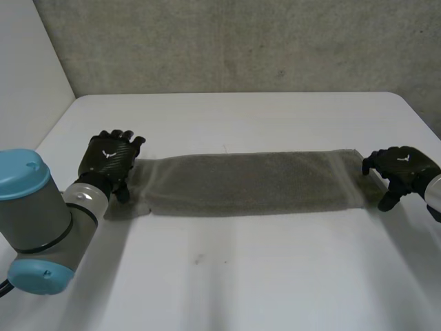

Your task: Fold the towel.

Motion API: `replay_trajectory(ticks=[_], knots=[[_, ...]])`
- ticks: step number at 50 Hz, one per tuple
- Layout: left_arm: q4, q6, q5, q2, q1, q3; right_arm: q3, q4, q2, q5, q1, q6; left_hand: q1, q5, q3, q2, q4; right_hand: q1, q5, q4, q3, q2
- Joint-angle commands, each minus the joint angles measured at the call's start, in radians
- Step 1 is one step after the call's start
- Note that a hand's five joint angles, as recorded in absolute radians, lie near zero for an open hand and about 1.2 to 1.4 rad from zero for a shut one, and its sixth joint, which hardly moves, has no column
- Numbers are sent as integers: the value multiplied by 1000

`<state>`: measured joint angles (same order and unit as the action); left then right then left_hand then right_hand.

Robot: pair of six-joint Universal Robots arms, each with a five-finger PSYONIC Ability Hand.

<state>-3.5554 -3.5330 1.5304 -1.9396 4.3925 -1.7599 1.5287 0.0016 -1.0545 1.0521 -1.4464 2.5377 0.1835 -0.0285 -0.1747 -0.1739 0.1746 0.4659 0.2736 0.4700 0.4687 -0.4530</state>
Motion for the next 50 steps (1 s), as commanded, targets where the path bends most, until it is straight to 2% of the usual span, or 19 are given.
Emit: replay_trajectory(ticks=[1, 7, 27, 29, 32, 37, 45, 50], knots=[[0, 2, 0, 14, -10, -18, 1, -57, 80, -23, 6, -11, 1, 19, -9, -10, 10, 150, 168, 146, 148, -163], [0, 0, -1, 16, -10, -32, -5, -123, 100, -23, 6, -8, 1, 19, -9, -10, 10, 347, 365, 343, 344, -360], [0, 2, 0, 16, -10, -33, -35, -158, 166, -18, 11, -11, 1, 19, -9, -10, 10, 512, 529, 507, 509, -524], [0, 2, 0, 16, -10, -33, -44, -161, 168, -11, 15, -11, -2, 22, -7, -7, 7, 928, 946, 924, 926, -941], [0, 0, 0, 16, -10, -33, -51, -161, 168, -4, 24, -11, -2, 22, -6, -7, 7, 930, 948, 926, 928, -943], [0, 2, 0, 19, -10, -41, -65, -153, 130, 61, 113, -8, -2, 22, -6, -7, 7, 930, 948, 926, 928, -943], [0, 2, 0, 42, -11, -47, -120, -144, 74, 78, 256, -56, 1, 19, -9, -10, 10, 930, 948, 926, 928, -943], [0, 2, 0, 44, -10, -47, -166, -129, 50, 86, 281, -111, -2, 22, -6, -7, 7, 930, 948, 926, 928, -943]])
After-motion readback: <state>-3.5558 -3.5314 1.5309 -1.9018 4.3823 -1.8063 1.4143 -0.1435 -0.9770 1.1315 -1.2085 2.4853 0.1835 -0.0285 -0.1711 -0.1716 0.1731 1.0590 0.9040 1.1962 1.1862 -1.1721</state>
